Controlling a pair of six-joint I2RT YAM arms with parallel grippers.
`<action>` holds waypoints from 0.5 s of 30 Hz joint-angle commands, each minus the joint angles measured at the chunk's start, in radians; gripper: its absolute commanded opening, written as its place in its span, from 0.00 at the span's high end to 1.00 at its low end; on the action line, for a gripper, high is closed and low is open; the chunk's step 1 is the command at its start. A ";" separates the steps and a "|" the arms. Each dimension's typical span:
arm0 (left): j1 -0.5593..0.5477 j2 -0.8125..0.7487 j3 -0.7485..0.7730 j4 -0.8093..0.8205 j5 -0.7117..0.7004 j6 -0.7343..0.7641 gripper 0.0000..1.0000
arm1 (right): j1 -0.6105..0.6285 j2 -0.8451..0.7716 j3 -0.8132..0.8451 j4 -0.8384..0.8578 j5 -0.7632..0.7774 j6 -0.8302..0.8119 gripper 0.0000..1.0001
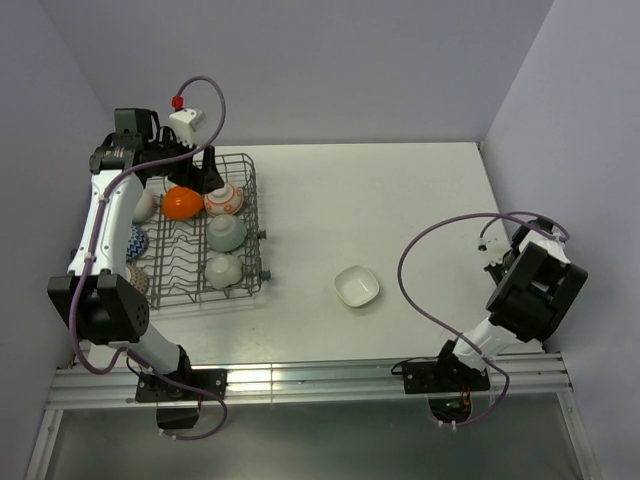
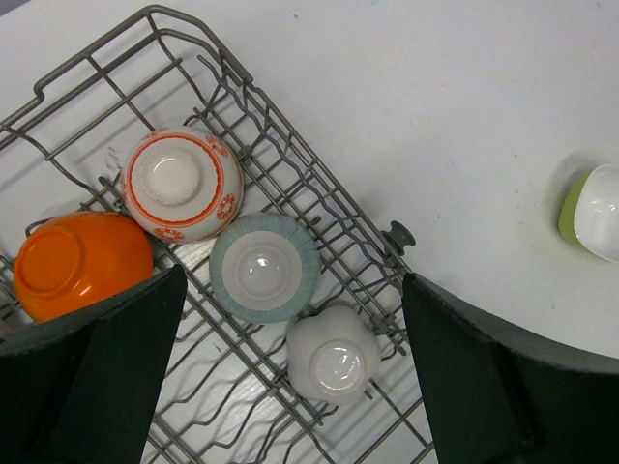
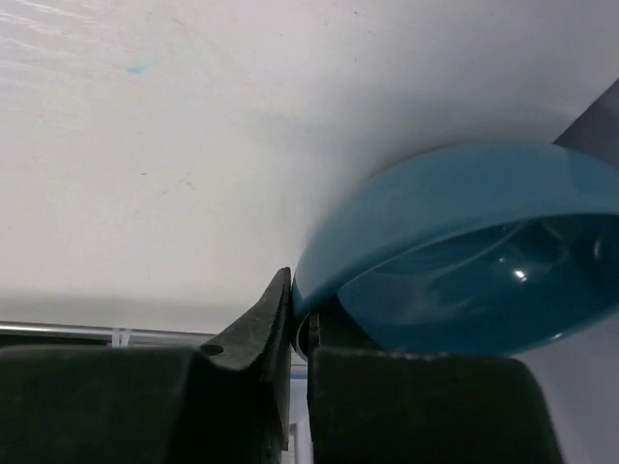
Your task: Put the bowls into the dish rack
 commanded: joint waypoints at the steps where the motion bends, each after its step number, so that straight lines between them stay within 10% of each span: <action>1: 0.007 -0.046 -0.018 0.042 0.045 -0.054 0.00 | 0.022 -0.057 0.009 -0.065 -0.076 -0.045 1.00; 15: 0.286 -0.139 -0.166 0.502 0.377 -0.597 0.01 | 0.606 -0.223 0.381 -0.171 -0.280 0.254 1.00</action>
